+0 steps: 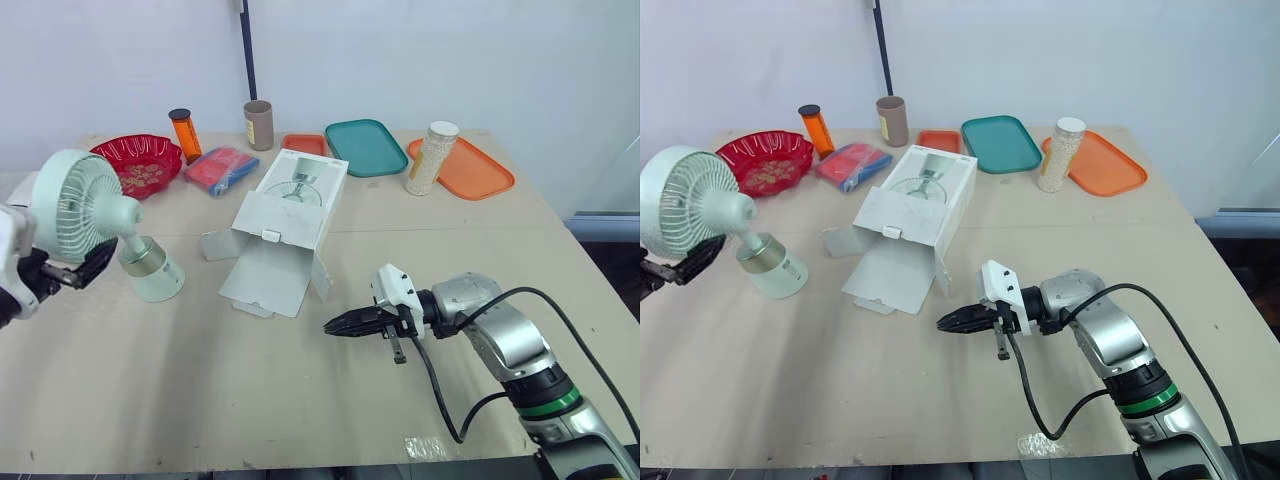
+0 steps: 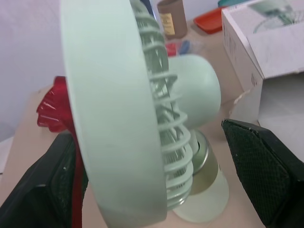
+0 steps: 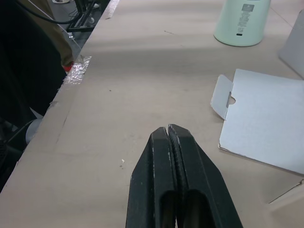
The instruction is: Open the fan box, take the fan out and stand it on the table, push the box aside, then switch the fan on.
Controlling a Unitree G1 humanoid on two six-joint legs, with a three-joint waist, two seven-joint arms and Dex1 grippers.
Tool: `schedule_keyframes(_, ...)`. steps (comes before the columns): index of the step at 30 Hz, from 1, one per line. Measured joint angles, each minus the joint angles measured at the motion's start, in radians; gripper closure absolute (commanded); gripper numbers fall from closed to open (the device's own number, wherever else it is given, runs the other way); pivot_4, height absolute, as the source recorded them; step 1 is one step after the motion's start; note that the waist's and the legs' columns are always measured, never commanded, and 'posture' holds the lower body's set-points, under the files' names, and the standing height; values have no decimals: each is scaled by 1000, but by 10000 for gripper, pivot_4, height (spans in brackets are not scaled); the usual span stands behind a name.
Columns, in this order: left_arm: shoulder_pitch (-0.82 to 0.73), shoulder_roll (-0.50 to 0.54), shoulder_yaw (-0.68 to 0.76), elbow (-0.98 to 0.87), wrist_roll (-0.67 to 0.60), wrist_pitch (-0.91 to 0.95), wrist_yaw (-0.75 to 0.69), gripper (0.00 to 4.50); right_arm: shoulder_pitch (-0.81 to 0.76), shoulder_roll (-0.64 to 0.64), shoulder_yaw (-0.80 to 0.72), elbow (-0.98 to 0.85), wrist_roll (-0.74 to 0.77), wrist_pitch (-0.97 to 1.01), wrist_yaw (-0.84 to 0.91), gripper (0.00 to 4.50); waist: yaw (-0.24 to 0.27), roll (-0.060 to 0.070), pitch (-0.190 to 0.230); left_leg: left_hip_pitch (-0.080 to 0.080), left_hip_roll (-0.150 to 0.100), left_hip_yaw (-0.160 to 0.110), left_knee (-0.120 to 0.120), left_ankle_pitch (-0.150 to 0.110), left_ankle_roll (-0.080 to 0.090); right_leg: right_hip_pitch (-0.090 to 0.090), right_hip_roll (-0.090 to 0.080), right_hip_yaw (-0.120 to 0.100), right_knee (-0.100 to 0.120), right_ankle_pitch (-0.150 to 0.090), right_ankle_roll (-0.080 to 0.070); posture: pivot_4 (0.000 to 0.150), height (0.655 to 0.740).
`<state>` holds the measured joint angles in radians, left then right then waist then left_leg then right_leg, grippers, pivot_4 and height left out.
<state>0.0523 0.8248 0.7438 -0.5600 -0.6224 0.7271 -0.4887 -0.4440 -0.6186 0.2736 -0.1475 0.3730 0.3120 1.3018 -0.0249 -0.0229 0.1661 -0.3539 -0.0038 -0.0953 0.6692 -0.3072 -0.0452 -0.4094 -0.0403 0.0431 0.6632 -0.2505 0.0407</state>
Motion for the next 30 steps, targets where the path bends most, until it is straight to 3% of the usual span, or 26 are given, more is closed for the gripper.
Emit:
schedule_keyframes(2,-55,-20,58,1,-75,23,16,871,-1,1,0,0,0,0,4,45000,0,0,0,0,0,0,0,0,0,0,0,0,0,0,0,1500,7400)
schedule_keyframes(13,-86,-29,125,1,-214,36,44,871,-28,8,1,14,-5,0,10,45000,0,0,0,0,0,-1,0,0,-1,0,0,0,0,0,0,1500,7400)
schedule_keyframes(15,-160,-25,128,2,-266,44,92,871,-34,9,2,16,-5,0,12,45000,0,-1,0,0,0,-1,0,1,-3,0,0,-1,0,0,0,1500,7400)
schedule_keyframes(18,-479,65,20,29,-396,66,204,871,-63,19,-2,35,-7,6,-3,45000,4,-13,4,-3,-1,-8,1,5,-11,1,1,-6,-1,2,1,1500,7400)
schedule_keyframes(21,-591,112,-51,-21,-494,73,242,871,-90,26,-9,35,-6,10,-21,45000,-2,-7,2,0,-2,-4,1,2,-13,2,-3,0,-2,1,4,1500,7400)
schedule_keyframes(30,-285,105,-159,-171,-620,144,163,871,-111,40,-67,43,5,87,-124,45000,-25,-1,5,-6,0,2,1,1,-14,-9,2,5,4,-1,2,1500,7400)
